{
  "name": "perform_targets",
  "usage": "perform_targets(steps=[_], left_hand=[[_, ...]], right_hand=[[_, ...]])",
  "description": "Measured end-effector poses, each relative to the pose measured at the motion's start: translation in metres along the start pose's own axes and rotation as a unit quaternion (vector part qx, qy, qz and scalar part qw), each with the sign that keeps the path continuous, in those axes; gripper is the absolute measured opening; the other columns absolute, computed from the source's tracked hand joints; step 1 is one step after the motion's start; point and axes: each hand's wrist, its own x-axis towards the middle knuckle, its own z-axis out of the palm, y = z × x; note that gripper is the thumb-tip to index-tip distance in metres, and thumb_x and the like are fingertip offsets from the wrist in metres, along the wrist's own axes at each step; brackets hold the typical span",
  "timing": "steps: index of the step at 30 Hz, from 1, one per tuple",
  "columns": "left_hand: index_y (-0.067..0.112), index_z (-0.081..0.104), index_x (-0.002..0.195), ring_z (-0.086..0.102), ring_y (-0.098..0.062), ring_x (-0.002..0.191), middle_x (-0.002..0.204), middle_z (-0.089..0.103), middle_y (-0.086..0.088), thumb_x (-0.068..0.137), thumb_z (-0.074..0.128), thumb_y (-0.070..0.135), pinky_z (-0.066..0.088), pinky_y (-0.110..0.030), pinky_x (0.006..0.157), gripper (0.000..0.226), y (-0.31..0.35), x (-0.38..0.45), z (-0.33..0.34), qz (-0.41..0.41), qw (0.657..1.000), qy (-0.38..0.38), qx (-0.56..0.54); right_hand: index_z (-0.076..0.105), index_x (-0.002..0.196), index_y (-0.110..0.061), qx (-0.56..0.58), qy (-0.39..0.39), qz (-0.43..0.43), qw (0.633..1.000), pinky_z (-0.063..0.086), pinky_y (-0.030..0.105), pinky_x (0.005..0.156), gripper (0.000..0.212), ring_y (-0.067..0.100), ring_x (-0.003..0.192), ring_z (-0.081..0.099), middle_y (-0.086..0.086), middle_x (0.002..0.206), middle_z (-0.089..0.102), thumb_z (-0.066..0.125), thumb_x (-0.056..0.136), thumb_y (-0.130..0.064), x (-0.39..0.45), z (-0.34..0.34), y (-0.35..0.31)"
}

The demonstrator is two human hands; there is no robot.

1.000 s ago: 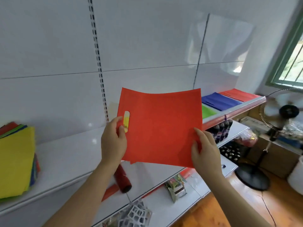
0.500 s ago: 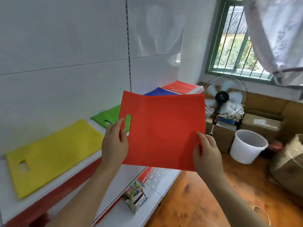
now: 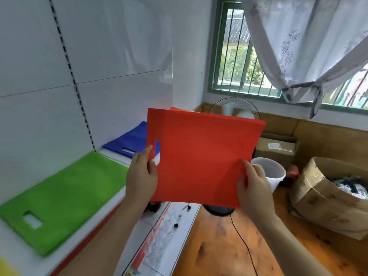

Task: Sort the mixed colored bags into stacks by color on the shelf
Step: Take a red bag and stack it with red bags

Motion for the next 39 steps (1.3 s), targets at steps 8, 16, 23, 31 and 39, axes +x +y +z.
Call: perform_targets(steps=[8, 16, 23, 31, 39], left_hand=[[0.032, 0.048, 0.152, 0.048, 0.005, 0.101, 0.127, 0.055, 0.011, 0.107, 0.049, 0.021, 0.039, -0.018, 0.082, 0.046, 0.002, 0.085, 0.131, -0.020, 1.000, 0.006, 0.013], [0.037, 0.046, 0.153, 0.049, 0.001, 0.099, 0.124, 0.054, 0.013, 0.107, 0.046, 0.021, 0.039, -0.017, 0.076, 0.049, 0.015, 0.161, 0.224, -0.067, 0.996, 0.039, 0.045], [0.033, 0.046, 0.153, 0.055, -0.010, 0.114, 0.137, 0.057, 0.006, 0.107, 0.048, 0.022, 0.044, -0.031, 0.089, 0.047, -0.013, 0.215, 0.269, -0.101, 0.991, 0.067, 0.064], [0.024, 0.051, 0.152, 0.057, -0.020, 0.127, 0.144, 0.059, -0.001, 0.106, 0.051, 0.019, 0.044, -0.031, 0.095, 0.046, -0.069, 0.295, 0.303, -0.136, 0.981, 0.111, 0.085], [0.019, 0.059, 0.143, 0.062, -0.018, 0.119, 0.137, 0.064, -0.001, 0.105, 0.053, 0.019, 0.053, -0.035, 0.095, 0.039, -0.106, 0.332, 0.316, -0.183, 0.964, 0.132, 0.139]], right_hand=[[0.053, 0.149, -0.017, 0.012, 0.002, 0.003, 1.000, 0.054, 0.049, 0.087, 0.052, 0.033, 0.111, 0.060, 0.006, 0.126, 0.057, 0.055, 0.099, -0.004, 0.121, 0.045, 0.095], [0.054, 0.149, -0.014, 0.017, -0.016, -0.046, 0.999, 0.051, 0.040, 0.075, 0.053, 0.036, 0.095, 0.062, 0.006, 0.117, 0.056, 0.056, 0.098, -0.003, 0.256, 0.082, 0.158], [0.052, 0.152, -0.019, 0.031, -0.059, -0.068, 0.995, 0.050, 0.037, 0.078, 0.055, 0.031, 0.099, 0.064, -0.002, 0.121, 0.055, 0.055, 0.098, -0.007, 0.345, 0.155, 0.181], [0.053, 0.151, -0.017, 0.046, -0.097, -0.131, 0.986, 0.055, 0.040, 0.087, 0.048, 0.028, 0.104, 0.065, 0.001, 0.127, 0.059, 0.052, 0.104, -0.013, 0.454, 0.245, 0.167], [0.056, 0.149, -0.019, 0.062, -0.153, -0.158, 0.974, 0.057, 0.044, 0.095, 0.043, 0.024, 0.109, 0.065, -0.003, 0.133, 0.059, 0.047, 0.107, -0.017, 0.531, 0.331, 0.142]])
